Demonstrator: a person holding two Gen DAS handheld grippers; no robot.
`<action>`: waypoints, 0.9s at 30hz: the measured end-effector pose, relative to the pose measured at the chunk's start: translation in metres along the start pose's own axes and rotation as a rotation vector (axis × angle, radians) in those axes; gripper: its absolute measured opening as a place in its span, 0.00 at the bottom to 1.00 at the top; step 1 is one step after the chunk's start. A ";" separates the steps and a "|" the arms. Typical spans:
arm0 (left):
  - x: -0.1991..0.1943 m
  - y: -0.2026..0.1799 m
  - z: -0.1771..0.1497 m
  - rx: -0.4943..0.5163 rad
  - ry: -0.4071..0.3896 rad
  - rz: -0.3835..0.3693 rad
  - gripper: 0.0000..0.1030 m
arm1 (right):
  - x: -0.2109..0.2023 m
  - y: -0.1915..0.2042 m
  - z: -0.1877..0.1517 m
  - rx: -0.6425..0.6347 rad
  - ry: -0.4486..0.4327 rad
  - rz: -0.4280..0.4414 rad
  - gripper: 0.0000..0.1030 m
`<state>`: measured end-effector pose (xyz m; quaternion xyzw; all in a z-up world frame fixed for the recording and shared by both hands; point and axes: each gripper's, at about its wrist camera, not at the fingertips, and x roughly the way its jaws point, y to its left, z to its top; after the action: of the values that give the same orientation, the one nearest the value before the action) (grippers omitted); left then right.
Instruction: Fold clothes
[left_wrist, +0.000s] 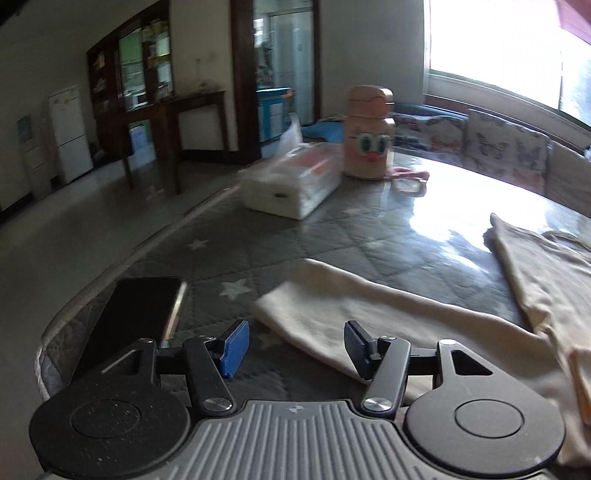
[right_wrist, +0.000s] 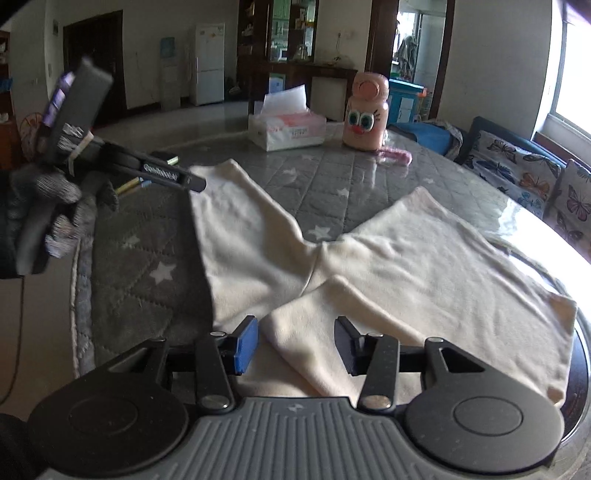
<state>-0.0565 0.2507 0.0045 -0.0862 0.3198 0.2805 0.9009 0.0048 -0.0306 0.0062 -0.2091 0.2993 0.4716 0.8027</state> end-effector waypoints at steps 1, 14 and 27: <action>0.004 0.003 0.001 -0.013 0.007 0.009 0.57 | -0.003 -0.001 0.001 0.001 -0.006 -0.003 0.46; 0.020 0.019 0.013 -0.110 0.027 -0.014 0.09 | -0.024 -0.016 -0.010 0.063 -0.011 -0.042 0.46; -0.067 -0.062 0.044 0.011 -0.120 -0.334 0.05 | -0.057 -0.056 -0.037 0.248 -0.049 -0.127 0.46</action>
<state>-0.0417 0.1842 0.0795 -0.1161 0.2482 0.1298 0.9529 0.0225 -0.1154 0.0210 -0.1149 0.3218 0.3843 0.8577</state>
